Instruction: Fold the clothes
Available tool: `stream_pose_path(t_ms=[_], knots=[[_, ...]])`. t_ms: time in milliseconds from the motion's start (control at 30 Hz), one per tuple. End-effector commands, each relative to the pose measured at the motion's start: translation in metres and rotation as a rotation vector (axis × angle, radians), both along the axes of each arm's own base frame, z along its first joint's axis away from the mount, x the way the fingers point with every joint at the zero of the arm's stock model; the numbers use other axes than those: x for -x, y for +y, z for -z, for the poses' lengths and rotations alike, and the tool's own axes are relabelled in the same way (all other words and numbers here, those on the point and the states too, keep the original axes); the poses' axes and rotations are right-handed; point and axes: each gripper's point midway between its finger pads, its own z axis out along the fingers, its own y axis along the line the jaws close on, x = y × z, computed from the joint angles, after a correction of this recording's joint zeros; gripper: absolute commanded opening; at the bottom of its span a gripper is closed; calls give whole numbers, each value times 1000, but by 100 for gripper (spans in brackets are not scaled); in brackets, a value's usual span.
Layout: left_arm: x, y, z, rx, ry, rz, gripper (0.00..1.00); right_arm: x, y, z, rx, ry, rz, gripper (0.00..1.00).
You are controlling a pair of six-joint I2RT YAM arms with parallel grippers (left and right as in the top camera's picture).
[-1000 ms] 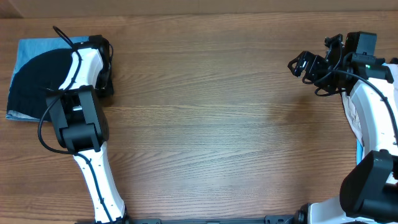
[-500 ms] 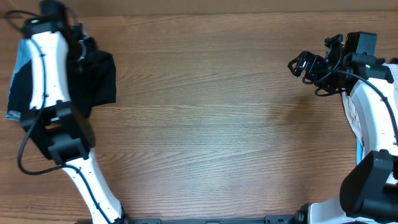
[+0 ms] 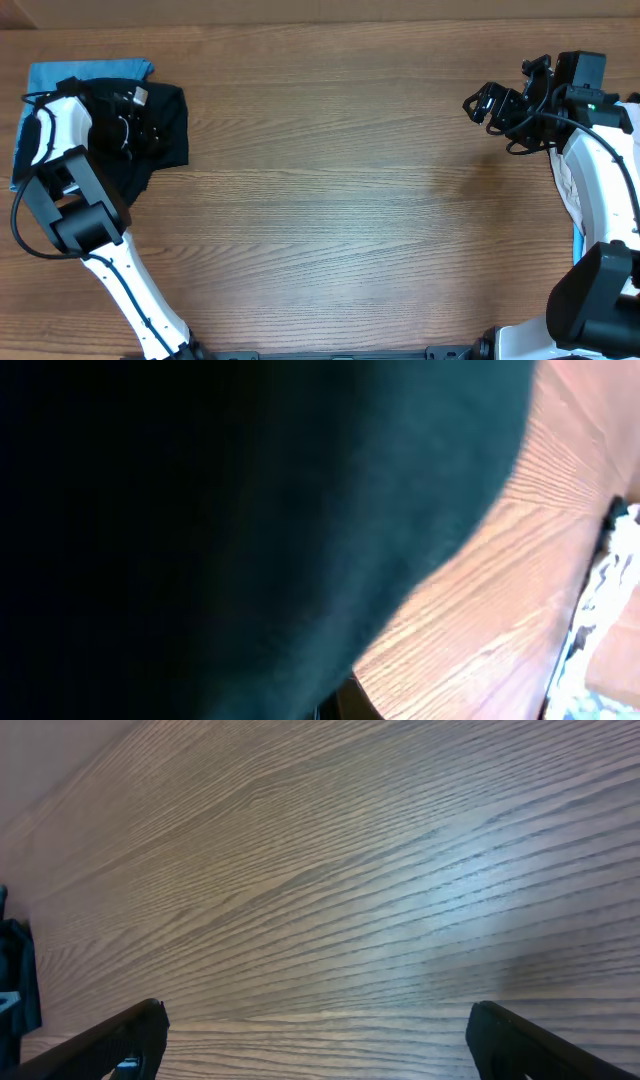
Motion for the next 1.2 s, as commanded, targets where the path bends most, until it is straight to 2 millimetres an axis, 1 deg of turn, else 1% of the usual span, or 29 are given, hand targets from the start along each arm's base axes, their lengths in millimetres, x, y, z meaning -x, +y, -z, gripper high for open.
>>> stream_pose_path(t_ms=[0,33,100,167,200,233,267,300,333,400,433,467,567,633,733,800,833,867,900,933,1000,1033,1067,1133,1167], knots=[[-7,-16,-21,189,-145,29,4,-2,-2,-2,5,-10,2,100],[-11,-19,-31,231,-170,23,4,-2,-2,-2,5,-10,2,100],[-18,-18,-54,256,-205,19,4,-2,-2,-2,5,-10,2,100],[-28,-6,-89,228,-255,7,4,-2,-2,-2,5,-10,2,100],[-34,7,-113,200,-291,-17,4,-2,-2,-2,5,-10,2,100],[-38,16,-122,180,-301,-38,4,-2,-2,-2,5,-10,2,100],[-41,29,-131,148,-302,-76,4,-2,-2,-2,5,-10,2,100],[-43,43,-135,114,-297,-114,4,-2,-2,-2,5,-10,2,100],[-44,60,-133,74,-279,-164,4,-2,-2,-2,5,-10,2,100],[-40,90,-118,-15,-231,-237,4,-2,-2,-2,5,-10,2,100],[-38,98,-113,-38,-223,-250,4,-2,-2,-2,5,-10,2,100],[-34,113,-104,-78,-209,-274,4,-2,-2,-2,5,-10,2,100],[-27,146,-80,-146,-167,-339,4,-2,-2,-2,5,-10,2,100],[-22,159,-65,-145,-151,-368,4,-2,-2,-2,5,-10,2,100],[-13,168,-35,-108,-88,-417,4,-2,-2,-2,5,-10,2,100],[-6,165,-13,-72,-30,-431,4,-2,-2,-2,5,-10,2,100],[-4,162,-7,-50,-11,-431,4,-2,-2,-2,5,-10,2,100],[-6,157,-10,-21,-14,-430,4,-2,-2,-2,5,-10,2,100],[-9,154,-18,1,-31,-432,4,-2,-2,-2,5,-10,2,100],[-13,151,-32,18,-56,-433,4,-2,-2,-2,5,-10,2,100],[-24,147,-79,-20,-136,-425,4,-2,-2,-2,5,-10,2,100],[-30,140,-121,-63,-209,-413,4,-2,-2,-2,5,-10,2,100],[-34,128,-163,-95,-287,-396,6,-2,-2,-2,5,-10,2,100],[-36,105,-221,-152,-385,-376,7,-2,-2,-2,5,-10,2,100],[-34,88,-257,-217,-425,-389,8,-2,-2,-2,5,-10,2,100]])
